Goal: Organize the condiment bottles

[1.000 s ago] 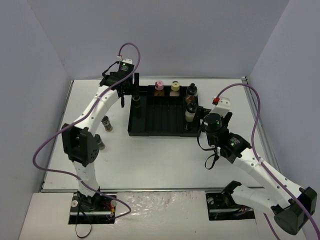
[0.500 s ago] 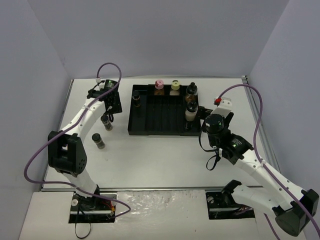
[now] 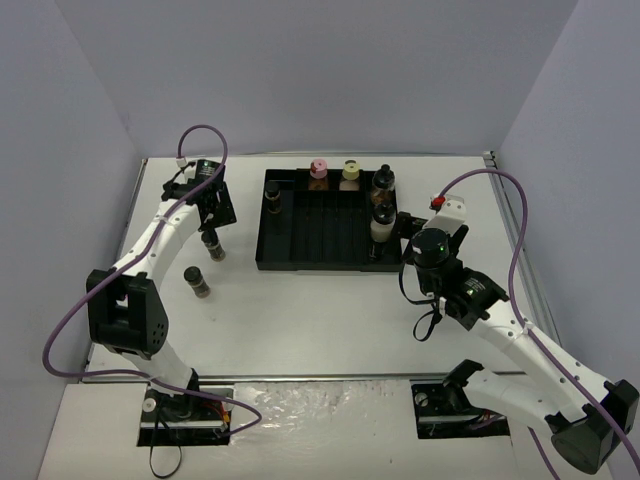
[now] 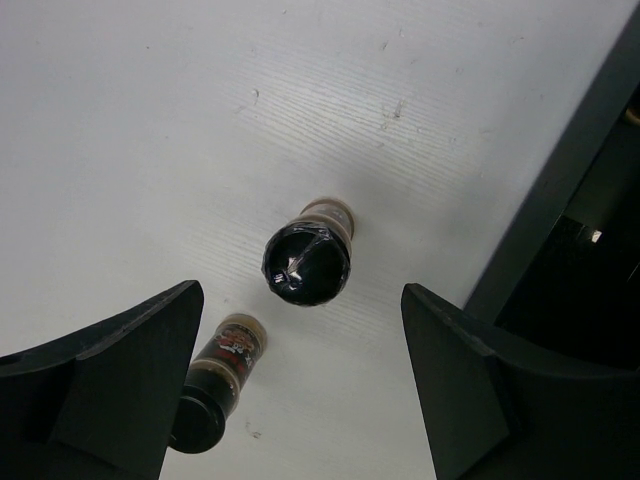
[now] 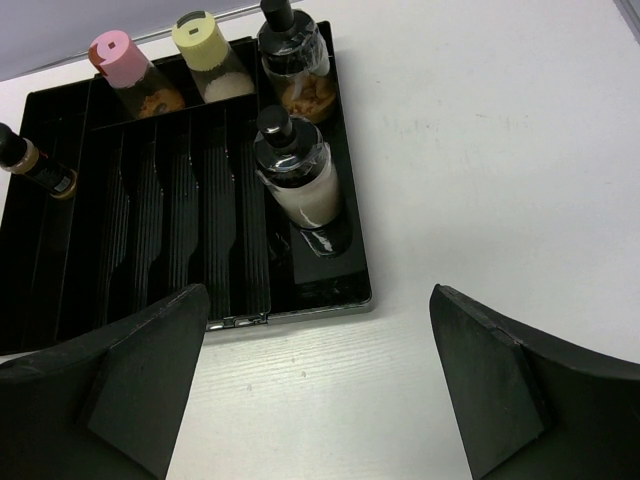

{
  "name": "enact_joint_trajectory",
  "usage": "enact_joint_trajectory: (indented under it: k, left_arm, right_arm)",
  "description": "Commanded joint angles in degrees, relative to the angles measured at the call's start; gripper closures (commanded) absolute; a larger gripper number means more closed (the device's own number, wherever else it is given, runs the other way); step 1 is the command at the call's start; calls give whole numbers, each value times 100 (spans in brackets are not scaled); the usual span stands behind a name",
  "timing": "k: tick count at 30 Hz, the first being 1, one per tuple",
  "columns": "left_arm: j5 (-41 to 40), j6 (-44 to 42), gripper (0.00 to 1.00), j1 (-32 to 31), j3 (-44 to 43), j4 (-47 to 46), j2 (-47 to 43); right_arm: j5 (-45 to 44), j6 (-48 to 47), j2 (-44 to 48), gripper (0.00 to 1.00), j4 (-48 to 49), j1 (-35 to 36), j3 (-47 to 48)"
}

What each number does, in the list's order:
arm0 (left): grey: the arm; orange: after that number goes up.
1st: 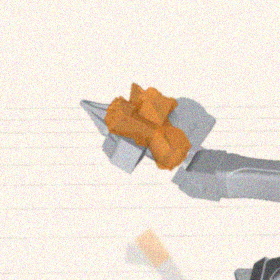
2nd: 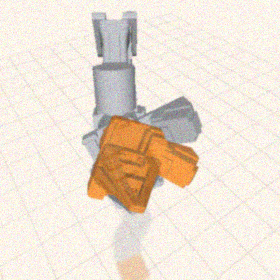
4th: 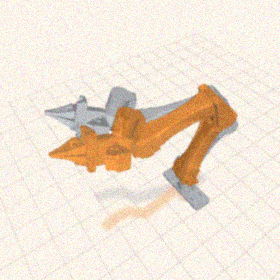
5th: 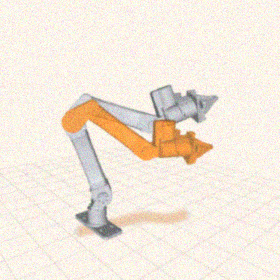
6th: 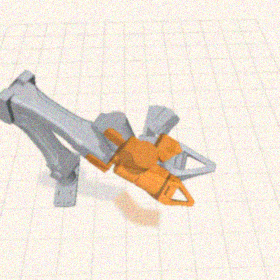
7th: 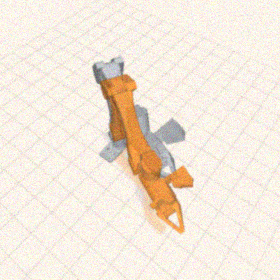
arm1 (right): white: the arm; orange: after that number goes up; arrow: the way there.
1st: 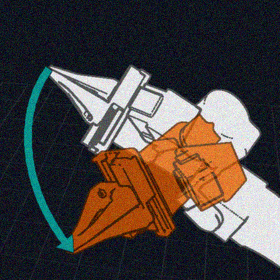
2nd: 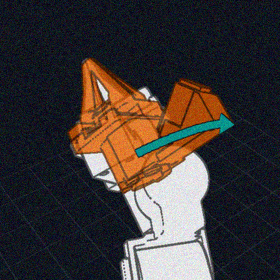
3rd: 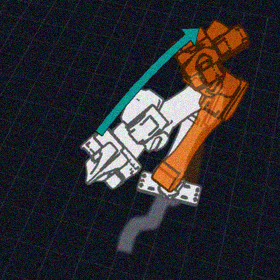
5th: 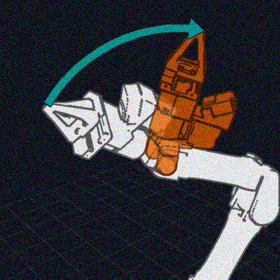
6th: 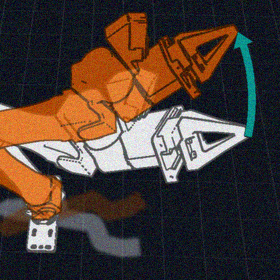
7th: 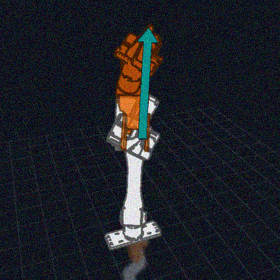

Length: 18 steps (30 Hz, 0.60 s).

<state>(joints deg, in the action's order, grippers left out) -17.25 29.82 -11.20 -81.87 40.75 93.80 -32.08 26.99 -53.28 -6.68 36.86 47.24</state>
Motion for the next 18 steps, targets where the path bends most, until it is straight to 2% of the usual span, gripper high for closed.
enact_joint_trajectory:
  k: [1, 18]
  left_arm:
    - [168, 197, 23, 116, -49, -295, -6]
    - [574, 626, 26, 251, 83, -444, 456]
  right_arm:
    - [-61, 61, 62, 11, 369, 58, -12]
    - [-98, 87, 134, 11, 369, 66, -120]
